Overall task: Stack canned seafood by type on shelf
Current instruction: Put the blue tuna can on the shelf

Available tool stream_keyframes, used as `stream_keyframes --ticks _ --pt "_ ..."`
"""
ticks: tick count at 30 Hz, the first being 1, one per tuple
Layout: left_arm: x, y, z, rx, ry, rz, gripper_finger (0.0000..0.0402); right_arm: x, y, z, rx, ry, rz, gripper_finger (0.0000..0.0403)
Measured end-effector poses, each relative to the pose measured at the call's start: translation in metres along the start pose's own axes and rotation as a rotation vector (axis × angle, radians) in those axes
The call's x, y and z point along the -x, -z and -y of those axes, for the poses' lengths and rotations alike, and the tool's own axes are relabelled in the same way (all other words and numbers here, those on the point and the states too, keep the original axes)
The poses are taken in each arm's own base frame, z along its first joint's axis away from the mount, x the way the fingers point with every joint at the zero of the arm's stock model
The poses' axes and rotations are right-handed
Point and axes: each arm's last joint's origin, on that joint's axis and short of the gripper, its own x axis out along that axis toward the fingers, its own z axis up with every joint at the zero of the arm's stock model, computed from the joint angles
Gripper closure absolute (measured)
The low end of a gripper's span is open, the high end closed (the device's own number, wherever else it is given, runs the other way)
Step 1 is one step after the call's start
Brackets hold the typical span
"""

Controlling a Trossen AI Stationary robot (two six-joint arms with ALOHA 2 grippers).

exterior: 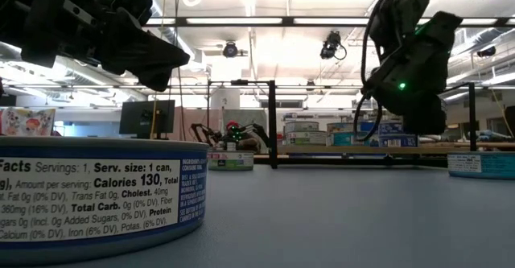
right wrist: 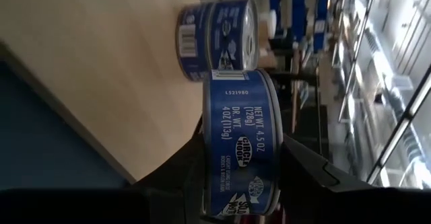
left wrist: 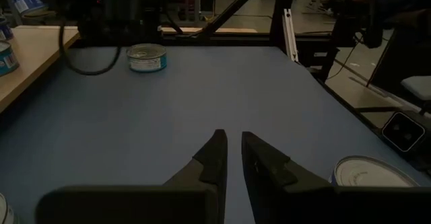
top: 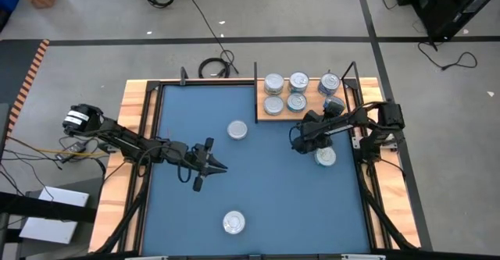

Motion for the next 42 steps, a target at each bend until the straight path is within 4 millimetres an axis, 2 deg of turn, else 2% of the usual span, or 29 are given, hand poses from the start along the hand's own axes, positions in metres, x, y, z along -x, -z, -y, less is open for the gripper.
stream_keyframes --ticks 6,16,24,33,42 --pt "0.000 0.000 0.000 0.000 0.000 0.003 0.0351 -0.014 -0.005 0.003 -0.023 -0.009 -0.066 0.0250" --pt "0.000 0.000 0.000 0.000 0.000 0.003 0.0351 -0.023 -0.019 -0.007 -0.015 -0.073 -0.031 0.0249" --pt "0.000 0.000 0.000 0.000 0.000 0.003 0.0351 -0.031 -0.020 -0.005 0.050 -0.075 -0.058 0.0249" --pt "0.000 0.000 0.000 0.000 0.000 0.001 0.0351 -0.044 -0.011 -0.015 0.087 -0.103 -0.089 0.0248" --pt "0.000 0.000 0.000 0.001 0.000 0.002 0.0351 -0.043 -0.013 -0.016 0.078 -0.131 -0.098 0.0201"
